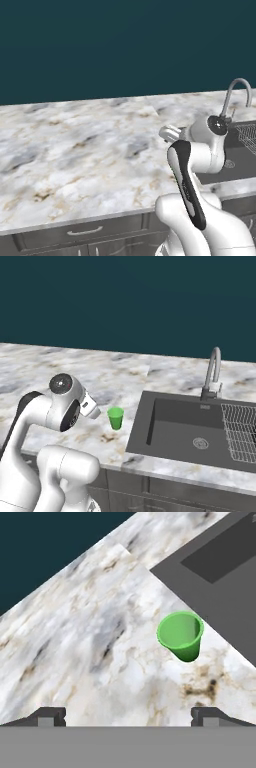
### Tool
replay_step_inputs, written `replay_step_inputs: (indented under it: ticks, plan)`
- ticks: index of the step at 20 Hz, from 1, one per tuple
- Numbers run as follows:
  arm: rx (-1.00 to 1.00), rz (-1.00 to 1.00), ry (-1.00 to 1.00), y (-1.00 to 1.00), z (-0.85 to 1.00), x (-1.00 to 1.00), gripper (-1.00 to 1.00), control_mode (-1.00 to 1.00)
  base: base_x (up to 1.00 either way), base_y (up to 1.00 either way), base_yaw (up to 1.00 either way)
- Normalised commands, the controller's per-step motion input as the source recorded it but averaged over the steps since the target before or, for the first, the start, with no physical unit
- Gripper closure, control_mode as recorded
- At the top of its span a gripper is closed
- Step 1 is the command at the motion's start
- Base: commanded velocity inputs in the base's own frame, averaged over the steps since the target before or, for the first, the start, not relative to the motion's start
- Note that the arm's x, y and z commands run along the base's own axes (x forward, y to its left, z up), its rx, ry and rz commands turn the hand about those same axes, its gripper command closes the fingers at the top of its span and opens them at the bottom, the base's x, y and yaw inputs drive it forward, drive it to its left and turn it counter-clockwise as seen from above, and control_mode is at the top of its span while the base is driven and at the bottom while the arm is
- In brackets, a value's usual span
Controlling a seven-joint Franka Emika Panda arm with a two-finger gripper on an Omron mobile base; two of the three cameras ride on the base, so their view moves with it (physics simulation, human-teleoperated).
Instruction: Pick the cup and bowl from the counter and place them on the counter next to the sink.
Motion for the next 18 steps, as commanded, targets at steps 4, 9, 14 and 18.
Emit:
replay_step_inputs:
  ticks: [4,9,14,18]
  plan:
    - [0.0,0.0,0.0,0.0,0.0,0.0,-1.0,1.0,-1.0,0.13,-0.15]
    - [0.0,0.0,0.0,0.0,0.0,0.0,-1.0,1.0,-0.97,0.03,-0.21]
    - [0.0,0.0,0.0,0.0,0.0,0.0,-1.0,1.0,0.28,-0.12,-0.38]
    - [0.0,0.0,0.0,0.0,0.0,0.0,-1.0,1.0,0.54,-0.29,-0.72]
